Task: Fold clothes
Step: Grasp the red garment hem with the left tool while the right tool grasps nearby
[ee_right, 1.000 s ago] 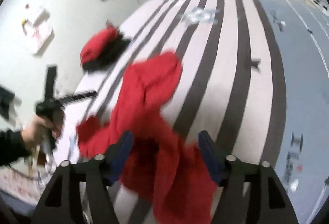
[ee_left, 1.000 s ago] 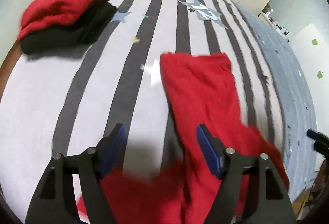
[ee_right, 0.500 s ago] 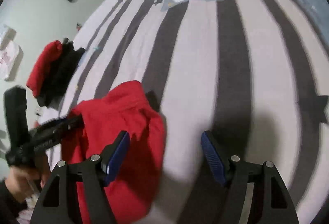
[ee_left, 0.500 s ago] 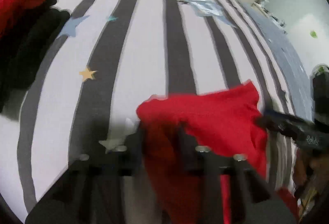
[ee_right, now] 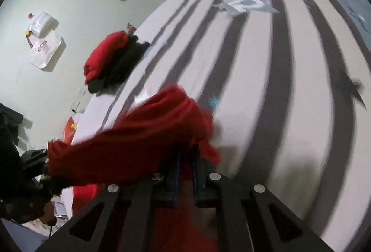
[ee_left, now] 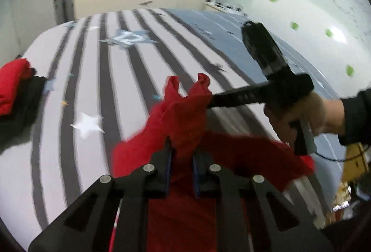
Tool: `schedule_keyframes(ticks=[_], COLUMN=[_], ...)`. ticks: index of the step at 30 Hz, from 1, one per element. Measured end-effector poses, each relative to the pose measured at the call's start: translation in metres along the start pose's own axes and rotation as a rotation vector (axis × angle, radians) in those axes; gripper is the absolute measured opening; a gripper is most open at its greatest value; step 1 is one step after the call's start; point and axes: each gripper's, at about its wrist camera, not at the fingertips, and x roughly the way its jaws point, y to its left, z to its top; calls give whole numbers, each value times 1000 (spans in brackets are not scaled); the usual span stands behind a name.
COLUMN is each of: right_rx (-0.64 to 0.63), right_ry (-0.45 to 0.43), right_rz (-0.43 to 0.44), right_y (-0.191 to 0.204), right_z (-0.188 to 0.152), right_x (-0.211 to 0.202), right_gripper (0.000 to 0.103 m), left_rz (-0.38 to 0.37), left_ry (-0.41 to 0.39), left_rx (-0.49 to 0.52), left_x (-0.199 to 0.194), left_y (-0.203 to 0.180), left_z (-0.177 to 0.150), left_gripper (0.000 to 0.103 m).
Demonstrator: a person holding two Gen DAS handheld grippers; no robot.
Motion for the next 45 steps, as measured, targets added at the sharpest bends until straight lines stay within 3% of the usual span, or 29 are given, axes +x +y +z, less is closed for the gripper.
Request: schedule_keyframes(ticks=[6, 8, 9, 10, 18, 22, 28, 38, 42, 45], right_rx=[76, 84, 110, 135, 261, 175, 90, -23, -48, -9], right_ry=[19, 42, 40, 38, -22, 10, 26, 20, 75, 92], right_rz=[-54, -82, -76, -70, -34, -29, 23, 151, 32, 32], right_y=[-16, -21, -26, -30, -53, -37, -10, 33, 31, 21], right_z=[-51, -54, -54, -55, -56, -55, -46, -34, -33, -32], right_x=[-28, -26, -29, -32, -80, -71, -37, -41, -23, -11], right_gripper=[11, 31, 46, 48, 48, 48, 48, 48, 48, 48], left_rz=[1, 25, 36, 48, 84, 85, 142, 220, 243, 261], left_ry=[-1, -19, -23, -27, 67, 103, 123, 134, 118, 83], left_rx=[-35, -34, -31, -27, 24, -54, -86, -187, -232, -281], left_x=[-28, -36, -41, -46, -27, -18, -20, -34, -44, -52], left_y=[-35, -37, -40, -42, -53, -49, -55, -65, -69, -69], left_z=[-4, 1, 0, 0, -39, -58, -74, -90, -93, -87], left_gripper=[12, 12, 12, 12, 12, 12, 17, 28, 28, 30])
